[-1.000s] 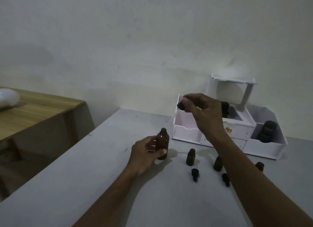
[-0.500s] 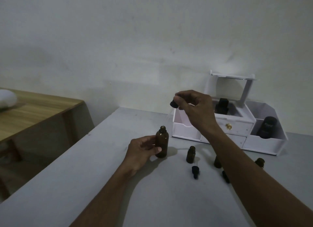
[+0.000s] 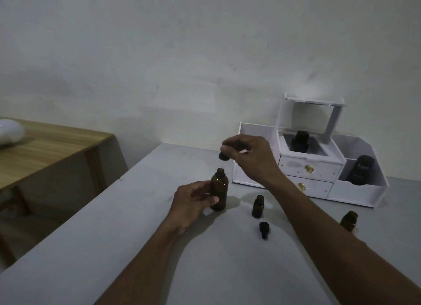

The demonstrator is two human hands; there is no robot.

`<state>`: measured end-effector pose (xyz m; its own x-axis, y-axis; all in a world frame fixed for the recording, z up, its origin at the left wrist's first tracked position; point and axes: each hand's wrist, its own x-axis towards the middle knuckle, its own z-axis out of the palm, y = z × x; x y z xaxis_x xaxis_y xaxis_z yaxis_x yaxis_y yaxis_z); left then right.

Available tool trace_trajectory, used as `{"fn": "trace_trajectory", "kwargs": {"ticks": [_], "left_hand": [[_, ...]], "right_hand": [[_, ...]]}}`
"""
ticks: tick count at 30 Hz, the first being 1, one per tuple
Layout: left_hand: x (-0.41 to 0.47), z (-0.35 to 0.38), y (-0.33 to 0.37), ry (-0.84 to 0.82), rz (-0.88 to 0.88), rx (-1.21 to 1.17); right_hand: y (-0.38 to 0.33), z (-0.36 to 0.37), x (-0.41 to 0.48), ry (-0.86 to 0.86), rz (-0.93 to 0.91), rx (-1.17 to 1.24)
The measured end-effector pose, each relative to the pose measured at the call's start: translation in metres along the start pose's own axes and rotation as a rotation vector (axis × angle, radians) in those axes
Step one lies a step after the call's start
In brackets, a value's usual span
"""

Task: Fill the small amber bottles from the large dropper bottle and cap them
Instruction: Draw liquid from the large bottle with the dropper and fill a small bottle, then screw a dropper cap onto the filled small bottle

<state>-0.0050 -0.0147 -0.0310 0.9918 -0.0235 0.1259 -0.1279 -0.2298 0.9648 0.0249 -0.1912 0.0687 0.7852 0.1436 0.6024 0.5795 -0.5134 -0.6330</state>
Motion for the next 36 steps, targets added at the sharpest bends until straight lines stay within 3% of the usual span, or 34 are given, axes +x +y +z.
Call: {"fn": "trace_trajectory", "kwargs": {"ticks": [9, 16, 18, 24, 28, 33, 36], "left_hand": [[-0.003, -0.002, 0.002, 0.007, -0.007, -0.006], [-0.013, -0.002, 0.007, 0.091, -0.004, 0.064], [-0.021, -0.005, 0.005, 0.102, 0.016, 0.089], [-0.04, 0.006, 0.012, 0.075, -0.035, 0.154], [-0.046, 0.027, 0.019, -0.018, 0.01, 0.175], [-0.044, 0.054, 0.02, -0.066, 0.041, 0.173], [-0.038, 0.064, 0.018, -0.073, 0.016, 0.102]], "right_hand": [[0.019, 0.021, -0.016, -0.077, 0.078, -0.043], [0.005, -0.02, -0.036, -0.104, 0.026, -0.107], [0.005, -0.039, -0.05, -0.189, 0.021, -0.165], [0.023, -0.063, -0.098, -0.65, 0.106, -0.464], [0.042, -0.056, -0.116, -0.754, 0.084, -0.669], [0.043, -0.06, -0.12, -0.682, 0.047, -0.652], [0.04, -0.075, -0.108, -0.372, 0.104, -0.394]]}}
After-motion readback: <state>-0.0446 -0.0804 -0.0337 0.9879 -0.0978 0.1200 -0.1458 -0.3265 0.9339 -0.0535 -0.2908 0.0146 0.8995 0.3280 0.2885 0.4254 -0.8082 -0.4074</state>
